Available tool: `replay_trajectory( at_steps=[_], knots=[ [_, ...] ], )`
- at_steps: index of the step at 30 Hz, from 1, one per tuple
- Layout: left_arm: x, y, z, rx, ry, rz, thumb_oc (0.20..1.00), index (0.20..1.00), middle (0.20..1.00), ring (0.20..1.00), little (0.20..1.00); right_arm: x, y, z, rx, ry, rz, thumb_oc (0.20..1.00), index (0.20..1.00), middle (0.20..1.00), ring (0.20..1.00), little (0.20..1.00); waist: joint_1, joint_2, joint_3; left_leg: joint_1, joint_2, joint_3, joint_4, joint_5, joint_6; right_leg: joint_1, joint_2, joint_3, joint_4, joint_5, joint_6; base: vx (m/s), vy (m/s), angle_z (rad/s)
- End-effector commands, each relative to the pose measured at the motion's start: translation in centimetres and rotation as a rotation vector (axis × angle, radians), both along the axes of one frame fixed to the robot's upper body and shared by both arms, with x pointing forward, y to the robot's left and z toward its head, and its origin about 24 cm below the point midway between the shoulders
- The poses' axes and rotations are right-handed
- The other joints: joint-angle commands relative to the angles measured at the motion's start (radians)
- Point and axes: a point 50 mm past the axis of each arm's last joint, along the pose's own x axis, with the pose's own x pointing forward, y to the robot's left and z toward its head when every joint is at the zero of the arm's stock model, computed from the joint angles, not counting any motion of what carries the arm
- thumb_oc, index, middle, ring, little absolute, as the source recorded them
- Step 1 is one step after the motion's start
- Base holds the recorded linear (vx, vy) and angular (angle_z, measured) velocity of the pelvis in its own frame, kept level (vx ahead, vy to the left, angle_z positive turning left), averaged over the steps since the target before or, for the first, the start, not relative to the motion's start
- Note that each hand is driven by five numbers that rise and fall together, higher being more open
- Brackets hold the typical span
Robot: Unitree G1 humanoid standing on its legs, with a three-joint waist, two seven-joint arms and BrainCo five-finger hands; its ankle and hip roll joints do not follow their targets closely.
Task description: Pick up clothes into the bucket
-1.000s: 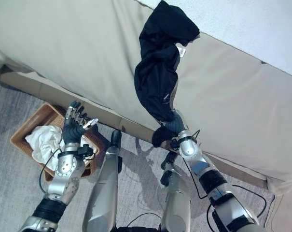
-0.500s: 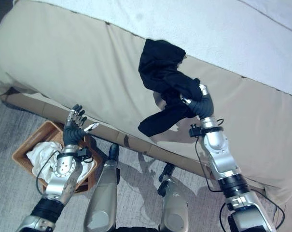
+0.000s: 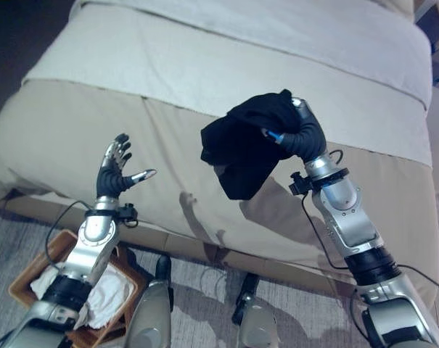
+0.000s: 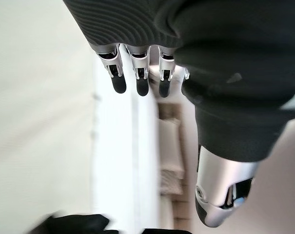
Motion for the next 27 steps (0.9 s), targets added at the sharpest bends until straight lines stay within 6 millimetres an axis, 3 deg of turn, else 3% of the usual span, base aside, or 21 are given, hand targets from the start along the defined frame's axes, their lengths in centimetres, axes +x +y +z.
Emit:
replay_trajectory(
  at_steps=[1,4,7,12,22,27],
  knots=[
    [0.3,-2.6,1.9,0.074,-0.09,-0.149,1.0,1.0,1.0,1.0,1.0,-0.8,2.3,3.2,-0.013,-0.116,0.138,0.2,0.2,0.2,0.2,0.2,-0.023,0.003,-0.122,0.035,0.022,0.004,-0.087,0.061,-0.013,0.066,-0.025,0.033,0.015,0.005,0.077,0.08,-0.006,-0.06],
    [0.7,-4.7,3.1,-0.003,-0.1,-0.278,1.0,1.0,1.0,1.0,1.0,-0.5,3.7,2.7,-0.049,-0.077,0.183,0.2,0.2,0.2,0.2,0.2,-0.028,0.005,-0.147,0.077,0.021,0.019,-0.095,0.051,-0.008,0.097,-0.021,0.04,0.004,0.003,0.077,0.07,-0.006,-0.19],
    [1.0,-6.5,2.9,-0.136,-0.042,-0.386,1.0,1.0,1.0,1.0,1.0,-0.5,4.9,2.2,-0.088,-0.055,0.22,0.2,0.2,0.2,0.2,0.2,-0.035,0.009,-0.171,0.113,0.024,0.027,-0.112,0.049,-0.008,0.121,-0.014,0.047,-0.009,0.004,0.076,0.07,-0.016,-0.13],
    [1.2,-8.9,2.9,-0.157,0.034,-0.542,1.0,1.0,1.0,1.0,1.0,-0.5,6.2,1.5,-0.094,0.006,0.293,0.2,0.2,0.2,0.2,0.2,-0.043,0.021,-0.206,0.153,0.03,0.037,-0.133,0.048,-0.009,0.147,-0.002,0.063,-0.03,0.006,0.075,0.04,-0.018,-0.13],
    [1.2,-10.5,1.7,-0.251,0.192,-0.745,1.0,1.0,1.0,1.0,1.0,-0.3,6.6,0.7,-0.113,0.054,0.327,0.2,0.2,0.2,0.2,0.2,-0.06,0.04,-0.244,0.201,0.036,0.057,-0.155,0.045,-0.011,0.172,0.004,0.076,-0.044,0.008,0.077,0.04,0.001,-0.05],
    [0.7,-9.8,-1.1,-0.162,0.404,-0.86,1.0,1.0,1.0,1.0,1.0,-0.5,6.9,0.5,-0.103,0.072,0.369,0.2,0.2,0.2,0.2,0.2,-0.081,0.05,-0.265,0.223,0.039,0.071,-0.17,0.045,-0.014,0.18,0.008,0.088,-0.056,0.014,0.082,0.03,0.007,-0.07]
  ],
)
